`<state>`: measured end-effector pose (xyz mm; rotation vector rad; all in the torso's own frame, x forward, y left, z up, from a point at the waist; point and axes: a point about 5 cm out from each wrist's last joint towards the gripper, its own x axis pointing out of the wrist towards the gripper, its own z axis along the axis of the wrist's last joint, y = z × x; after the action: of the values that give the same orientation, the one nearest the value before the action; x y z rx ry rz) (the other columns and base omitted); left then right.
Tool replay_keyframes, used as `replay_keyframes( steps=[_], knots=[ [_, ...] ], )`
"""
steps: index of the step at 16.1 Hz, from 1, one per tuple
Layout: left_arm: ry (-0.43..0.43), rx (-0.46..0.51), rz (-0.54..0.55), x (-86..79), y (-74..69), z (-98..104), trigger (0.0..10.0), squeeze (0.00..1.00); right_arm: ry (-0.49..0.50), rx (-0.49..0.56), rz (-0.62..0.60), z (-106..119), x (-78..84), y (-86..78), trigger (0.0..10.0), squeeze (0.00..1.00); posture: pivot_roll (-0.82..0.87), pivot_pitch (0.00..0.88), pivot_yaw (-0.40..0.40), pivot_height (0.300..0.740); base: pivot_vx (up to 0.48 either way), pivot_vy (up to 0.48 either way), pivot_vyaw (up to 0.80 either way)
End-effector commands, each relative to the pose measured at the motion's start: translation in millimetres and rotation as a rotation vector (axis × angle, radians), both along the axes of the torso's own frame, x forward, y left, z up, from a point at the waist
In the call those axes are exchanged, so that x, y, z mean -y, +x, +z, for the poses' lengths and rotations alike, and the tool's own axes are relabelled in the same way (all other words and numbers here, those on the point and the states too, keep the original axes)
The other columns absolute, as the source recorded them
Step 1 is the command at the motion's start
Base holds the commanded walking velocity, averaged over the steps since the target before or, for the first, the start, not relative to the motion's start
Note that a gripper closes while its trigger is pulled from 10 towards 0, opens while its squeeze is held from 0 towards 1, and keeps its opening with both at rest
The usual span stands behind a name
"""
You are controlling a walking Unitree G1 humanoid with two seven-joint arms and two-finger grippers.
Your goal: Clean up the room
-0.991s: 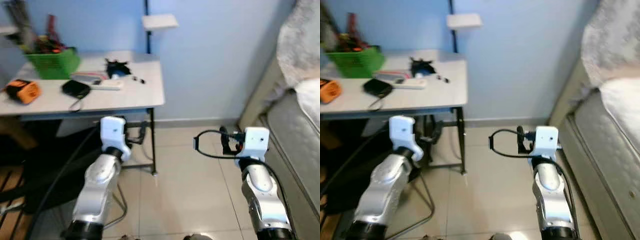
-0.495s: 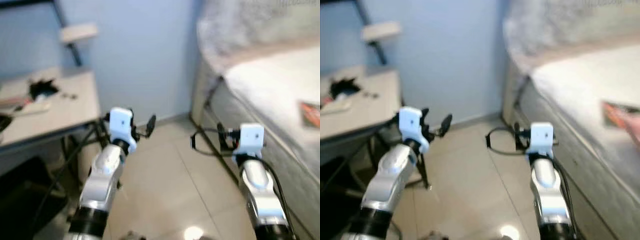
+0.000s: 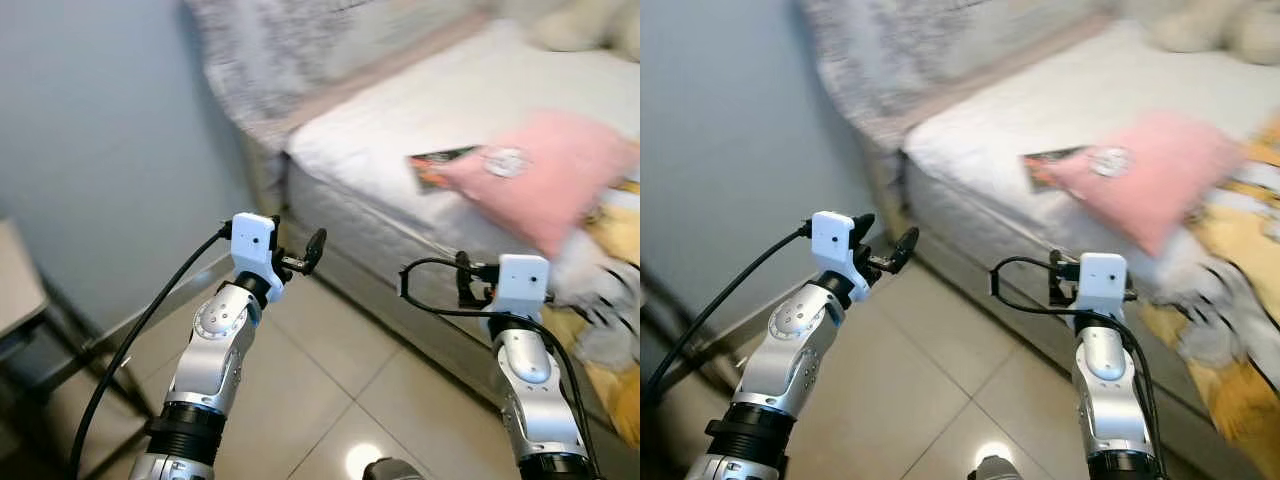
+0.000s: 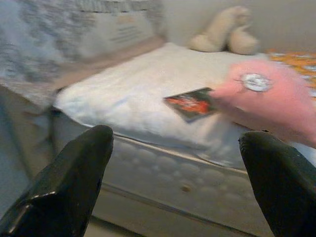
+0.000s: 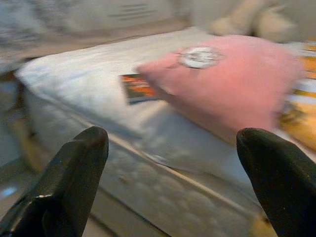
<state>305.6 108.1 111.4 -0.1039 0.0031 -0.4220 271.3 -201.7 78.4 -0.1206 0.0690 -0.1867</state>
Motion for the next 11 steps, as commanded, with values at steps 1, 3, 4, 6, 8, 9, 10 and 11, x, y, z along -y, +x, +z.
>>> replay_keyframes(
  steps=[1,3,4,6,8,9,10,11],
  knots=[
    [0.015,-0.079,0.027,-18.2,-15.4,-21.0,10.0,0.0,0.026,-0.005,0.017,-4.0,-2.3,-10.8,10.0,1.0,-0.19,0.0,0.088,0.74,0.0,0.48,-0.69],
    [0.05,-0.115,-0.002,-20.2,-34.8,-36.5,10.0,0.0,0.022,-0.02,0.034,-8.9,-0.4,-21.1,10.0,1.0,-0.2,0.0,0.091,0.74,0.0,0.478,-0.7],
    [0.069,-0.12,0.005,-21.5,-39.0,-42.9,10.0,0.0,0.032,-0.036,0.035,-14.0,3.4,-27.7,10.0,1.0,-0.2,0.0,0.087,0.74,0.0,0.375,-0.71],
    [0.089,-0.102,0.09,-27.1,-24.3,-38.4,10.0,0.0,0.036,-0.045,0.031,-16.2,4.8,-28.5,10.0,1.0,-0.2,0.0,0.082,0.74,0.0,0.0,-0.71],
    [0.057,-0.07,0.103,-26.9,-15.2,-27.4,10.0,0.0,0.029,-0.029,0.05,-13.0,2.3,-23.6,10.0,1.0,-0.19,0.0,0.082,0.74,0.0,0.0,-0.71],
    [0.058,-0.058,0.116,-27.5,-13.2,-24.3,10.0,0.0,0.018,-0.002,0.06,-8.0,1.1,-20.5,10.0,1.0,-0.19,0.0,0.082,0.74,0.0,0.0,-0.71],
    [0.06,-0.051,0.122,-27.6,-12.9,-23.0,10.0,0.0,0.013,0.012,0.054,-4.7,1.9,-17.4,10.0,1.0,-0.19,0.0,0.082,0.74,0.0,0.0,0.0],
    [0.05,-0.042,0.119,-26.4,-12.8,-22.4,10.0,0.0,0.012,0.014,0.048,-3.7,3.2,-15.0,10.0,1.0,-0.19,0.0,0.081,0.74,0.0,0.0,0.0]
  ],
)
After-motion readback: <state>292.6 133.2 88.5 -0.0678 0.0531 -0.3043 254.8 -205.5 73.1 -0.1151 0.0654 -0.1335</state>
